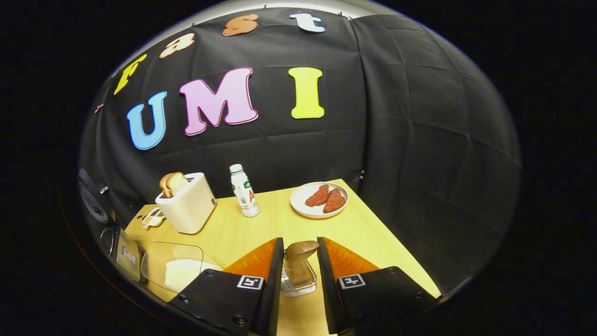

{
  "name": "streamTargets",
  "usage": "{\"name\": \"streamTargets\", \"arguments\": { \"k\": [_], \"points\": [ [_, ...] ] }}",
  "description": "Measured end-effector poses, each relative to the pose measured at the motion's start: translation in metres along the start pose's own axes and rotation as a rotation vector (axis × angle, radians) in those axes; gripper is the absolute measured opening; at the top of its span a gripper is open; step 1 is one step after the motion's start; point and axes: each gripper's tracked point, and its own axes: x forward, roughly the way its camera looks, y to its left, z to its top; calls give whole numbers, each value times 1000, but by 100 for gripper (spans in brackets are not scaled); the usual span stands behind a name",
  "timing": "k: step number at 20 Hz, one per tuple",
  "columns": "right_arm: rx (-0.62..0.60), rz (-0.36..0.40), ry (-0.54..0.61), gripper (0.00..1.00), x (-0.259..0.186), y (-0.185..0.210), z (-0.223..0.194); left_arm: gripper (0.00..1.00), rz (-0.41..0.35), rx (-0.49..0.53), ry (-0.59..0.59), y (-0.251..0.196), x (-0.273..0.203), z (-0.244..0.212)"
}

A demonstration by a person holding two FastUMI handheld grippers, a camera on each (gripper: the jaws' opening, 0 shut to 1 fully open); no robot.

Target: Close the left gripper, press the button to open the rice cooker; take a wooden spoon from the chopstick holder with the right hand, scoop a spoonful of rice and pour it into the rice cooker, then put the wooden spoon back into the chopstick holder.

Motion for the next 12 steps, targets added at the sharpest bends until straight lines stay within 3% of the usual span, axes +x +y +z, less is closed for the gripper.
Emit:
{"name": "streamTargets", "arguments": {
  "k": [5,12],
  "points": [
    [-30,-20,-93,41,-25,2,32,95,-11,-5,-21,8,0,7],
    [-64,101,-195,39,-59,58,55,97,-2,19,-76,44,30,31]
  ]
}}
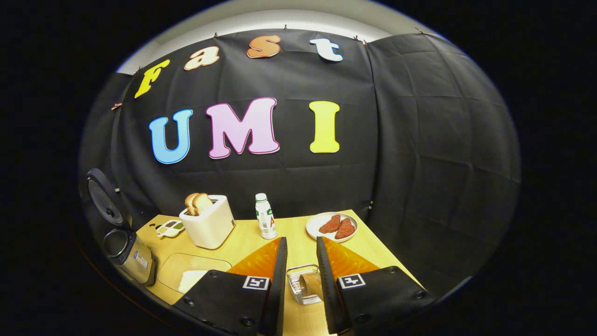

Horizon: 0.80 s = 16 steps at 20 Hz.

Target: Close the left gripper, press the button to open the rice cooker; take a wooden spoon from the chopstick holder with the right hand, scoop a spoonful of rice and pour it into the rice cooker, then put the wooden spoon back into the chopstick holder.

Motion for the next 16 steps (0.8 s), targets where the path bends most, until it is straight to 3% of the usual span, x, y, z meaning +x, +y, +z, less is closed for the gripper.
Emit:
{"name": "streamTargets", "arguments": {
  "k": [8,11,14,16],
  "points": [
    [-26,58,-14,42,-16,60,6,97,33,-4,-48,61,61,25],
    [-50,82,-15,48,-20,83,6,96,33,-18,-35,77,91,26],
    [-74,106,-18,60,-26,104,6,96,40,-12,-16,93,123,31],
    [-85,116,-23,62,-30,115,7,96,37,6,-32,101,145,43]
  ]
}}
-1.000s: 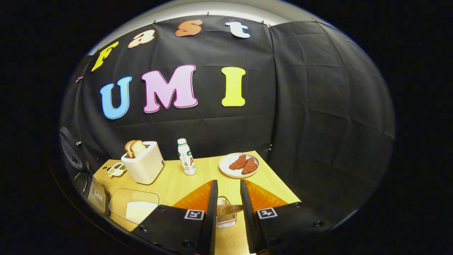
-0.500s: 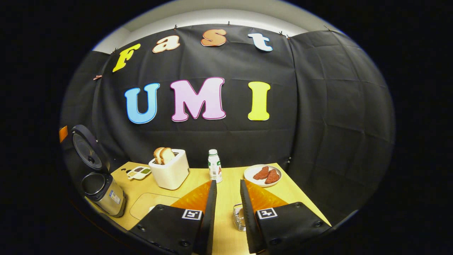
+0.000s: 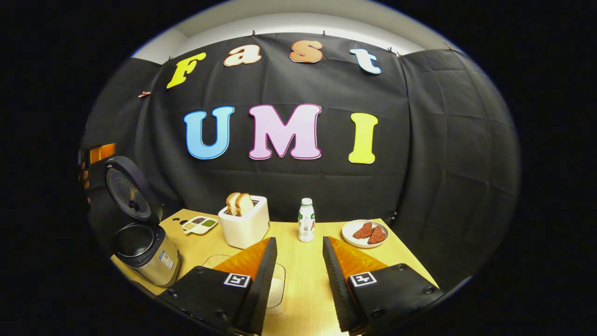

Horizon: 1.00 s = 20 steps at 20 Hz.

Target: Close the left gripper, press the button to open the rice cooker; take a wooden spoon from the chopstick holder with the right hand, scoop a spoonful of rice and pour it into the rice cooker, then put the wooden spoon back into the chopstick holder.

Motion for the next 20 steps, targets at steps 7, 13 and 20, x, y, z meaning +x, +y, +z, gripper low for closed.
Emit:
{"name": "streamTargets", "arguments": {
  "k": [7,13,20],
  "points": [
    [-27,30,22,72,-8,30,-7,96,-33,7,110,8,61,-17],
    [-41,45,27,72,-12,39,-7,99,-25,-55,174,9,44,-41],
    [-41,113,17,72,-23,59,2,100,-20,-69,179,7,-26,-68]
  ]
}}
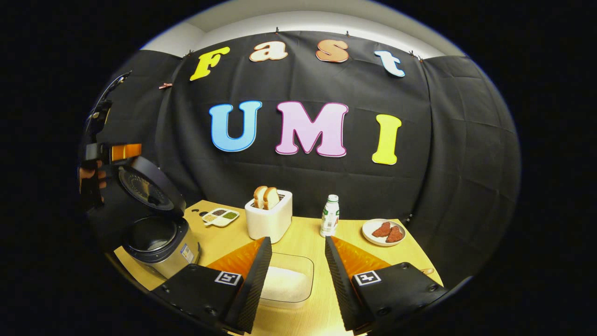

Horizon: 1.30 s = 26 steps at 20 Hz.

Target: Close the left gripper, press the button to open the rice cooker; take a wooden spoon from the chopstick holder with the right hand, scoop a spoonful of rice and pour it into the rice cooker, then put the wooden spoon back into the chopstick holder.

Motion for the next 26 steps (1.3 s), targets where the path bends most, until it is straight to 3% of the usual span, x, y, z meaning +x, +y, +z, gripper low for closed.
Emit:
{"name": "streamTargets", "arguments": {
  "k": [9,17,26],
  "points": [
    [-82,117,-21,72,-23,36,3,99,69,-17,21,-3,-95,-103],
    [-93,158,2,72,-39,50,-7,100,64,-14,56,-5,-104,-139],
    [-82,141,-9,72,-45,51,-5,100,52,-35,181,-7,-99,-191]
  ]
}}
